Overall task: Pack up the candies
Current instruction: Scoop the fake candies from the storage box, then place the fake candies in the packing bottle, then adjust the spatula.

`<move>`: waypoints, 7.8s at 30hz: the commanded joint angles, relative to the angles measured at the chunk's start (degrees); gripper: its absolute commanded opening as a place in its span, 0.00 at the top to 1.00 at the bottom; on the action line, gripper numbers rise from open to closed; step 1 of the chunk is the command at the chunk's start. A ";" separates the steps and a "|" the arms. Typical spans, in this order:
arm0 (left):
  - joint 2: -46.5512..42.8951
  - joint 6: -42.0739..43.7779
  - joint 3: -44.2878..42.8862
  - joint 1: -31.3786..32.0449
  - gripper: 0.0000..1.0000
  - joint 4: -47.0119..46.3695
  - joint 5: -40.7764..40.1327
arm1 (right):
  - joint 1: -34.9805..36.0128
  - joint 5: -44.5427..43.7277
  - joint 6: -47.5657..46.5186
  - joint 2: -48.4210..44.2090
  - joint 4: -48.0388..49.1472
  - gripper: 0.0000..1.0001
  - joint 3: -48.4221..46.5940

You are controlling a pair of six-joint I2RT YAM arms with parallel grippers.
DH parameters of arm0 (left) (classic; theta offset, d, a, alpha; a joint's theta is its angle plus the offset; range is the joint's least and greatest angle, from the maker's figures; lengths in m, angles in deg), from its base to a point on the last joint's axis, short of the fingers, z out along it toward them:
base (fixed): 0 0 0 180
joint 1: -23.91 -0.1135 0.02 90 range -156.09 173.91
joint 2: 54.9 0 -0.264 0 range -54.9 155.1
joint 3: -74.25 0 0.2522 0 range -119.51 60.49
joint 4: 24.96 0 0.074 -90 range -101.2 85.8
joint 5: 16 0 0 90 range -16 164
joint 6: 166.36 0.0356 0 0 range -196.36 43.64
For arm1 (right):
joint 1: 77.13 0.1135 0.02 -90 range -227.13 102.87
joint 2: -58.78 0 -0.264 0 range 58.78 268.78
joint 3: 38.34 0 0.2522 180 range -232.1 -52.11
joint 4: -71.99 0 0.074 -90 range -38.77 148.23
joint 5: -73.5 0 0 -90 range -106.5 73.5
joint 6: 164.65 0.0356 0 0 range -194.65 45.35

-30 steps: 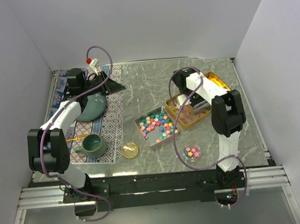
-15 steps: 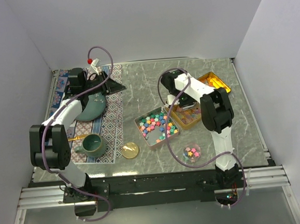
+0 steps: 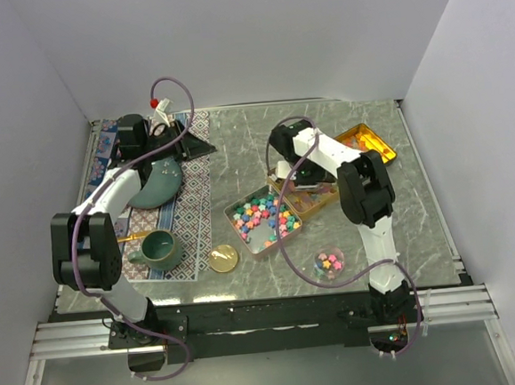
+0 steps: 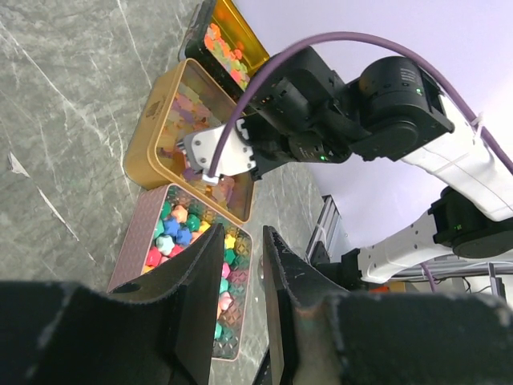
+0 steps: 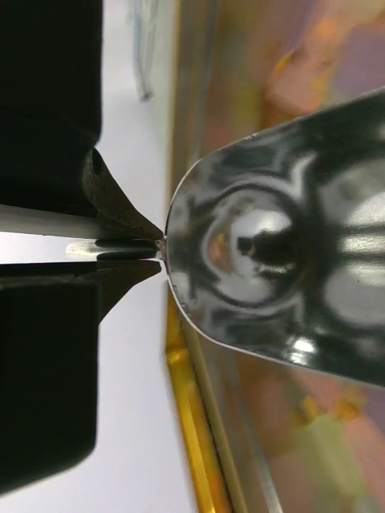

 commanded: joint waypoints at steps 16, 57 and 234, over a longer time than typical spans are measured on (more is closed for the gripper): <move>5.19 0.08 1.50 0.83 0.75 1.89 -4.98 | 0.31 10.96 6.96 1.69 8.34 1.00 -1.24; 4.05 -11.32 -0.44 9.87 0.99 -14.60 10.66 | -8.04 28.18 2.64 -36.28 11.07 1.00 18.89; 21.55 4.37 -30.49 10.94 0.32 16.56 -2.94 | -12.87 31.11 -7.28 -27.85 5.97 1.00 1.14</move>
